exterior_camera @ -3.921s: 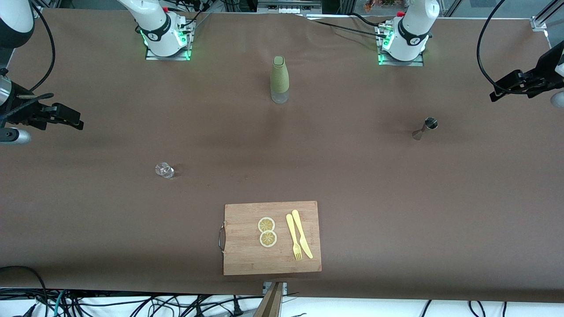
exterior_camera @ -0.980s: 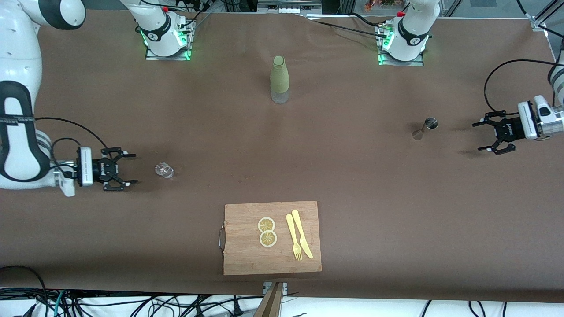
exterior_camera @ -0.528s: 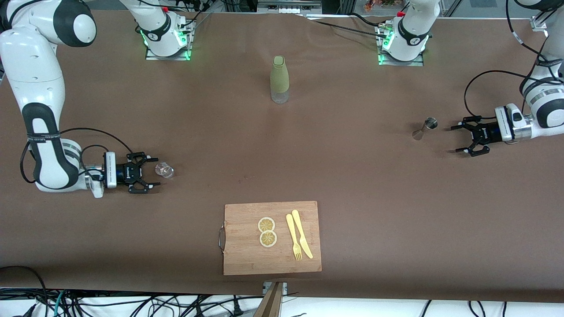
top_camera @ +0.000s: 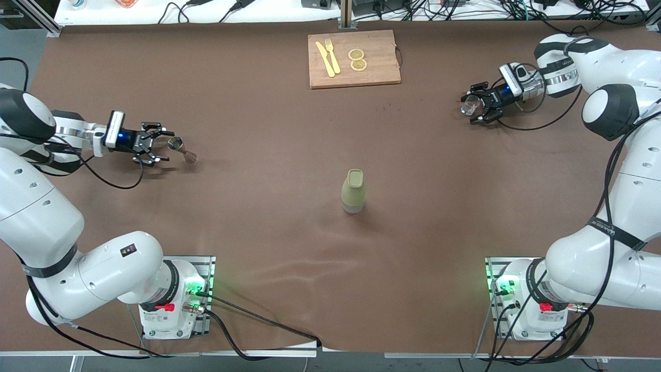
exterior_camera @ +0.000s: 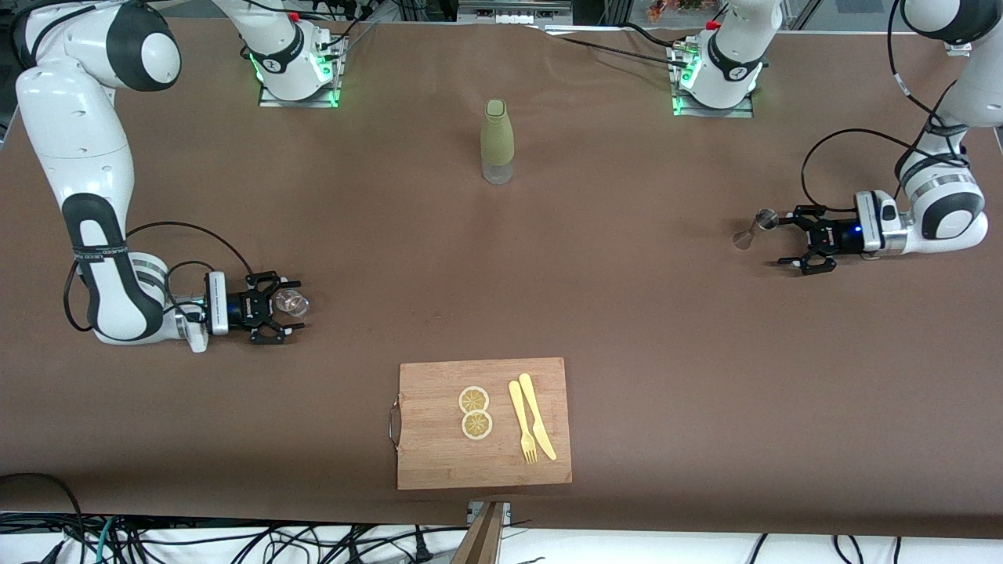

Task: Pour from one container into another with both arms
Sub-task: 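Lift the beaker with the right gripper while the left gripper lifts the jigger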

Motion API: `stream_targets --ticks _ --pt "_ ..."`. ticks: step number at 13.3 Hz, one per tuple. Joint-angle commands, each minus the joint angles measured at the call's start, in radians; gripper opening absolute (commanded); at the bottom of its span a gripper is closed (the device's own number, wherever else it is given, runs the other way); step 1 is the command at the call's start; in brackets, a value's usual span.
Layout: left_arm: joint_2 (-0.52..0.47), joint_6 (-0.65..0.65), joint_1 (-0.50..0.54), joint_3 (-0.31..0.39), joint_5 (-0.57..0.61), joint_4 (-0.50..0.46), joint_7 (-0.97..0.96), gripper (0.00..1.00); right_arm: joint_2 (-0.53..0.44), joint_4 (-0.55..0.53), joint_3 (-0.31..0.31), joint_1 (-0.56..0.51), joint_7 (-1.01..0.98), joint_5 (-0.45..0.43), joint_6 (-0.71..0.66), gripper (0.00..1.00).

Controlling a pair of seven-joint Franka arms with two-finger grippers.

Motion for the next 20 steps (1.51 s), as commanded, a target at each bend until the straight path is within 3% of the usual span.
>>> stream_targets --ticks 1,2,3,5,6,9,15,18,20 --pt "0.040 -0.028 -0.037 0.023 -0.045 -0.004 0.319 0.99 0.025 0.026 0.002 0.008 -0.015 0.019 -0.019 0.86" --pt "0.040 -0.029 -0.046 0.020 -0.045 -0.004 0.321 0.99 0.023 0.025 0.002 0.010 -0.021 0.019 -0.021 0.61" --pt "0.042 -0.037 -0.051 0.020 -0.045 -0.004 0.321 0.99 0.025 0.023 0.002 0.010 -0.021 0.019 -0.021 0.43" --pt "0.040 -0.042 -0.051 0.020 -0.040 -0.004 0.348 0.90 0.032 0.022 0.002 0.008 -0.024 0.021 -0.023 0.24" --pt "0.042 -0.046 -0.051 0.020 -0.032 -0.009 0.354 0.88 0.034 0.022 0.002 0.008 -0.024 0.021 -0.030 0.08" --pt "0.042 -0.056 -0.051 0.021 -0.028 -0.029 0.389 0.84 0.034 0.022 0.002 0.004 -0.013 0.022 -0.047 0.00" --pt "0.035 -0.060 -0.048 0.021 0.030 -0.049 0.411 0.76 0.026 0.026 0.005 0.011 0.037 0.113 -0.102 0.00" --pt "0.035 -0.071 -0.045 0.023 0.040 -0.050 0.413 0.74 0.017 0.026 0.056 0.021 0.101 0.128 -0.164 0.00" --pt "0.035 -0.071 -0.045 0.023 0.054 -0.052 0.413 0.72 0.012 0.043 0.073 0.063 0.192 0.093 -0.226 0.00"
